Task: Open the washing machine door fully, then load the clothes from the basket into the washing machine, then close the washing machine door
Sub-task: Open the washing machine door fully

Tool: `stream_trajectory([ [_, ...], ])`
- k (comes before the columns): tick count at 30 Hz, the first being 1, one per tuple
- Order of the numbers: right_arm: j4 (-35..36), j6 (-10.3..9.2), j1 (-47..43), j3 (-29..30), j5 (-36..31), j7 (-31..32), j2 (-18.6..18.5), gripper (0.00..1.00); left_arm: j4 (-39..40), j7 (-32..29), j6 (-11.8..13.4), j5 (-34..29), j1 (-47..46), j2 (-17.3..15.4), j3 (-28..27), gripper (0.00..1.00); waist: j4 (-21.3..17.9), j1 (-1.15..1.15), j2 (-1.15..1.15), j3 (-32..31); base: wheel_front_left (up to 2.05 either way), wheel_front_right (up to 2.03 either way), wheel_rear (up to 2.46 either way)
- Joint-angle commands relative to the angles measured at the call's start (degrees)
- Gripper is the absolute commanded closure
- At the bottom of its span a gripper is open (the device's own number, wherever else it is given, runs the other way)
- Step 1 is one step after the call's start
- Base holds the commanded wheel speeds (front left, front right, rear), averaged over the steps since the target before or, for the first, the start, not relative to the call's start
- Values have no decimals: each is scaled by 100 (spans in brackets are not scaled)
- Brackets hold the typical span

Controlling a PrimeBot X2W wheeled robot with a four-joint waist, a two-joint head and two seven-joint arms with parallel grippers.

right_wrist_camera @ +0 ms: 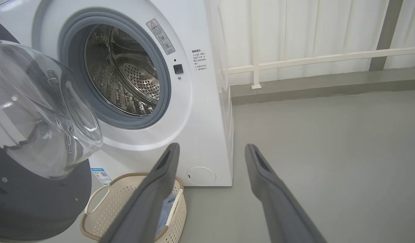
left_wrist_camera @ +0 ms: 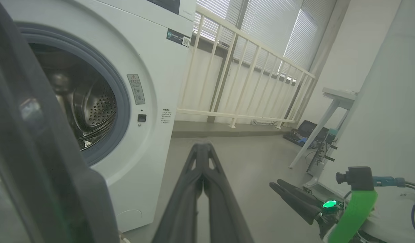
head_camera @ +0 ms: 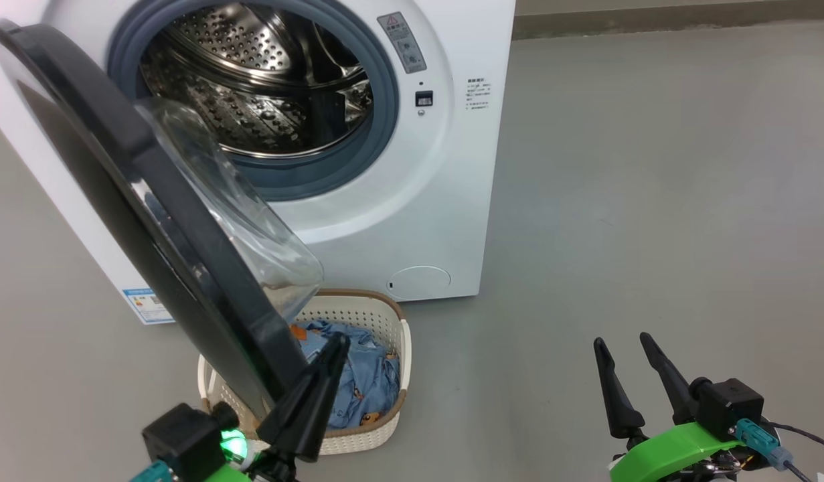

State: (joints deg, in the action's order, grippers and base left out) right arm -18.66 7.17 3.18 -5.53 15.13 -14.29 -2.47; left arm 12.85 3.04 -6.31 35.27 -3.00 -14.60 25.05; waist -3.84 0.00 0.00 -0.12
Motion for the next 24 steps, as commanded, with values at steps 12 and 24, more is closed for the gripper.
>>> stream_trajectory([
  [12,186,32,235,-183,102,-71,-41,0,-1099,300,-84,246,-244,19,51,100,-193,0,0,103,0,0,0],
  [24,206,32,217,-158,107,-71,-41,0,-1840,598,-11,533,-452,23,-313,100,-253,0,0,149,0,0,0],
])
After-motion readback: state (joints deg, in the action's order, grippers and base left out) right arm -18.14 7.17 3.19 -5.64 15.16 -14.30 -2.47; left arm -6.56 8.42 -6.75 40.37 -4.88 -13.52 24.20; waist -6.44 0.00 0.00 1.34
